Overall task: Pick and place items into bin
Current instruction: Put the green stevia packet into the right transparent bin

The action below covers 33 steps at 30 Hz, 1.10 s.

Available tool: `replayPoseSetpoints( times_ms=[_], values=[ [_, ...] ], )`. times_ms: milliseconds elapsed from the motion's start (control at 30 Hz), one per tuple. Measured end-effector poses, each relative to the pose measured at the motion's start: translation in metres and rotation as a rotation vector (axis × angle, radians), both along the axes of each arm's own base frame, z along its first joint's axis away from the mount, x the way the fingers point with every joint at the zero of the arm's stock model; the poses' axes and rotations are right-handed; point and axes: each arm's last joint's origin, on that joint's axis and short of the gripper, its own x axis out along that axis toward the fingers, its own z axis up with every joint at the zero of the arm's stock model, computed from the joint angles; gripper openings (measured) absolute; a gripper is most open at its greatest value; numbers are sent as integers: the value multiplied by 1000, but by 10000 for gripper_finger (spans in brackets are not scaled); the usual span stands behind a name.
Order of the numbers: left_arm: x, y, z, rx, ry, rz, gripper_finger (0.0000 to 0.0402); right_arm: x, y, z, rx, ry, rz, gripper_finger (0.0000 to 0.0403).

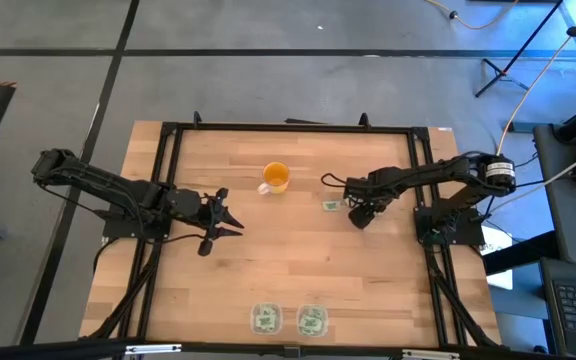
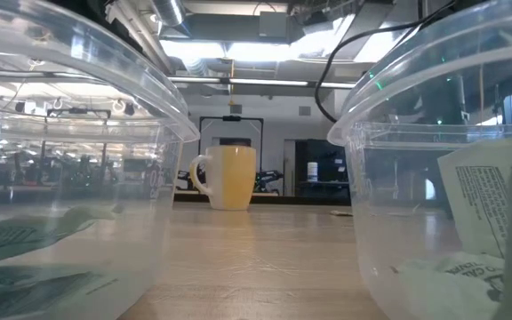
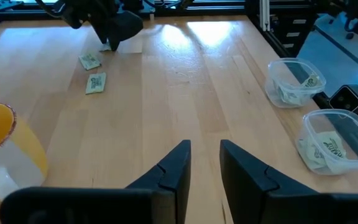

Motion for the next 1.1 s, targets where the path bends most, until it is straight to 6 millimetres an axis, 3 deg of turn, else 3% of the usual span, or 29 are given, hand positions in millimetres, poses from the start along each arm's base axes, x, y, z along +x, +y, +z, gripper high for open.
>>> replayPoseSetpoints(
  times_ms=[400, 733, 1100],
  values=[
    [0, 0, 0, -1, 0, 1, 79, 2, 0, -1, 10, -15, 18, 84],
    [0, 0, 0, -1, 1, 1, 80, 12, 9, 19, -63, -73, 86, 61],
    [0, 0, -1, -2, 9, -5, 75, 35, 33, 50, 15, -211, 183, 52]
  ],
)
